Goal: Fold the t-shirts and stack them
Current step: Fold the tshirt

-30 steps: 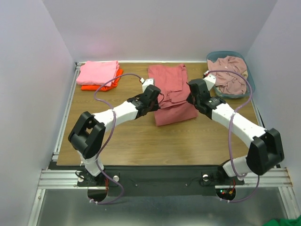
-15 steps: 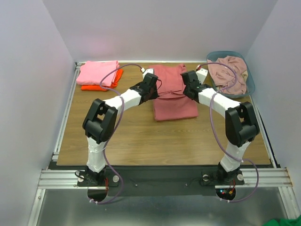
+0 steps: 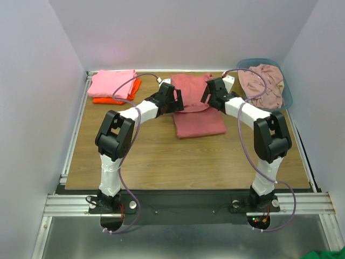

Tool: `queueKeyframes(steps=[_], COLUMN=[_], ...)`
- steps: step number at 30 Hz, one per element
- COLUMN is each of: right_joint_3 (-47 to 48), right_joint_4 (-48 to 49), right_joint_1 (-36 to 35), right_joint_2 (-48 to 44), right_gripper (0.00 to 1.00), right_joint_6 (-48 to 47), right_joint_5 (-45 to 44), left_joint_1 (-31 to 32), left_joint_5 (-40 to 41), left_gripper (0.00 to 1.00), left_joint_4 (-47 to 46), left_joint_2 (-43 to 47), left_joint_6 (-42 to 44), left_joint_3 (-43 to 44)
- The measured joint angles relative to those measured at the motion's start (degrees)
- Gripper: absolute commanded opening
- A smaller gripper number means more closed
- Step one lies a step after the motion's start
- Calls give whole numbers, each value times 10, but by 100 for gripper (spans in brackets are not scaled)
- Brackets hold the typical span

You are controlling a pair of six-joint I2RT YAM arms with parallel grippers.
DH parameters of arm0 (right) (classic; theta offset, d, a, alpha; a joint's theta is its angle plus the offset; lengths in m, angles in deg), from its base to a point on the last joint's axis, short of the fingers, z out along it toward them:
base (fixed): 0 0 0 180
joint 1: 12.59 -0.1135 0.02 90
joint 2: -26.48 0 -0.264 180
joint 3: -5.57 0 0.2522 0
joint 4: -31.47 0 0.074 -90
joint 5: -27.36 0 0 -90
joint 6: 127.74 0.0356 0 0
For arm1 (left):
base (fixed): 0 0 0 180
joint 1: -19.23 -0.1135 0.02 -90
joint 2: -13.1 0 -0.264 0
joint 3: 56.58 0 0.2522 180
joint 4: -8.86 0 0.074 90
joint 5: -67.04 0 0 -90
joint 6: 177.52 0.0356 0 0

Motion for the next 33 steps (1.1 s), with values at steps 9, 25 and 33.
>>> queueKeyframes(steps=[9,25,33], right_joint_3=[-95,53,213], right_joint_4=[37,93,104], right_joint_1=[3,-1,2], right_joint_2=[-109,98,172], right_gripper=[100,100,100], right_joint_6=[-16,-82,-110], right_joint_5=[202,348,283], left_joint_1=[18,89,91], left_joint_5=[-30,-32,-14], left_gripper=[98,98,98], left_joint_4=[-49,-53,-47], left_joint_2=[181,573,607], left_joint_6=[-28,-159,-173], left_joint_3=[-194,-607,-611])
